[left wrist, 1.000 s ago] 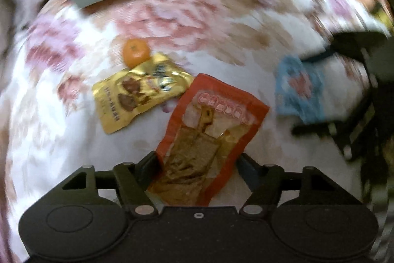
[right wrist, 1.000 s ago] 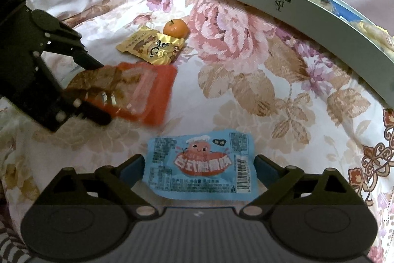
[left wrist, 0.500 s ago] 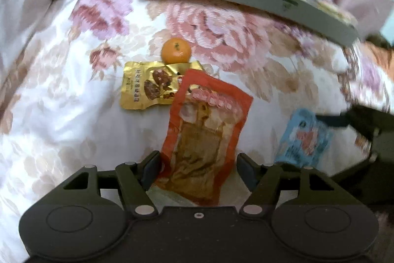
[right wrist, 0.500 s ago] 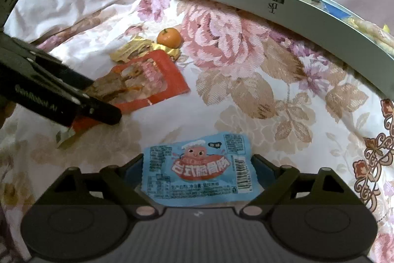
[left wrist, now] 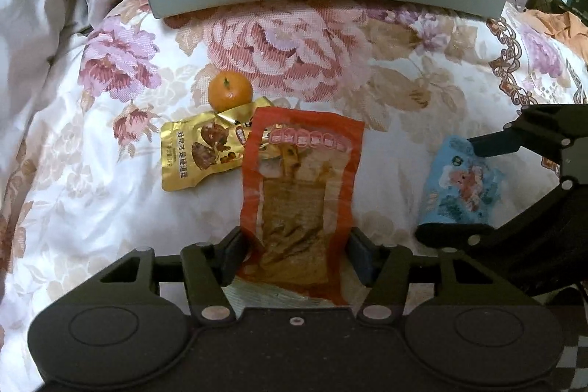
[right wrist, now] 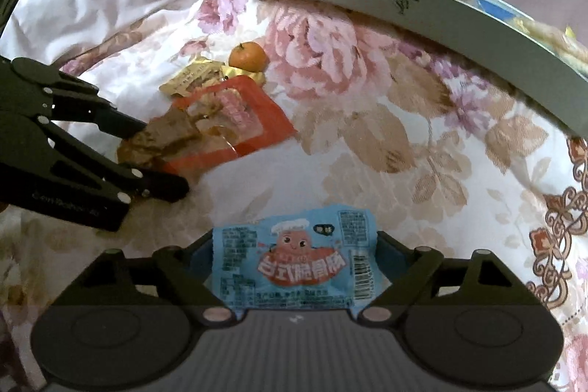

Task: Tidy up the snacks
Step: 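Grasp the orange-wrapped snack with the left gripper while right holds the blue packet, then carry the orange snack and blue packet over the grey tray with both grippers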

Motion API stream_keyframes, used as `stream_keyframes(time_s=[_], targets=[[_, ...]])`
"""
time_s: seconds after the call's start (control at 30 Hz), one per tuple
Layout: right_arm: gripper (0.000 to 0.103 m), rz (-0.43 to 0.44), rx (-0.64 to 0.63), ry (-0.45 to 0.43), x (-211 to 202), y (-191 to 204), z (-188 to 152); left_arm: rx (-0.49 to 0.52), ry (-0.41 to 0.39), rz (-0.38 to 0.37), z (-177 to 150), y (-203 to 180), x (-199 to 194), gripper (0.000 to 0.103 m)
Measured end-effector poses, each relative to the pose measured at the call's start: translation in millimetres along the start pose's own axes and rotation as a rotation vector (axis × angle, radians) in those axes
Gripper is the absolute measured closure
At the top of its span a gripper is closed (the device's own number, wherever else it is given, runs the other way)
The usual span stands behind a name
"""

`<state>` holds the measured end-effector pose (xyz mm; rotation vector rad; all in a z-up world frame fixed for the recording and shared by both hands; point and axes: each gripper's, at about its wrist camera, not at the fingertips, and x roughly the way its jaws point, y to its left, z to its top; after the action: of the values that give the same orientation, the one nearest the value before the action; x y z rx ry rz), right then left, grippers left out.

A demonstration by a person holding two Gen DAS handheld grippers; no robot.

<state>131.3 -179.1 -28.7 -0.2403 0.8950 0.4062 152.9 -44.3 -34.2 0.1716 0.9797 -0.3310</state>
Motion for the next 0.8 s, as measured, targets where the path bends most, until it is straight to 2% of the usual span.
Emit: stream_keyframes(time_s=[0.1, 0.13, 0.33, 0.47, 0.8], targets=[[0.015, 0.001, 0.002, -0.018, -1, -1, 1, -0.026, -0.022, 0.003, 0, 2, -2, 0.055], [0.015, -0.002, 0.000, -0.025, -2, -1, 2, -0.039, -0.030, 0.000, 1, 4, -3, 0.056], [0.015, -0.083, -0.088, -0.130, -13, 9, 5, -0.092, -0.059, -0.020, 3, 8, -5, 0.057], [0.015, -0.131, -0.102, -0.202, -19, 10, 7, -0.108, -0.092, -0.034, 4, 6, -10, 0.057], [0.015, -0.256, -0.082, -0.431, -45, 6, 12, -0.174, -0.238, -0.062, 7, 8, -29, 0.057]])
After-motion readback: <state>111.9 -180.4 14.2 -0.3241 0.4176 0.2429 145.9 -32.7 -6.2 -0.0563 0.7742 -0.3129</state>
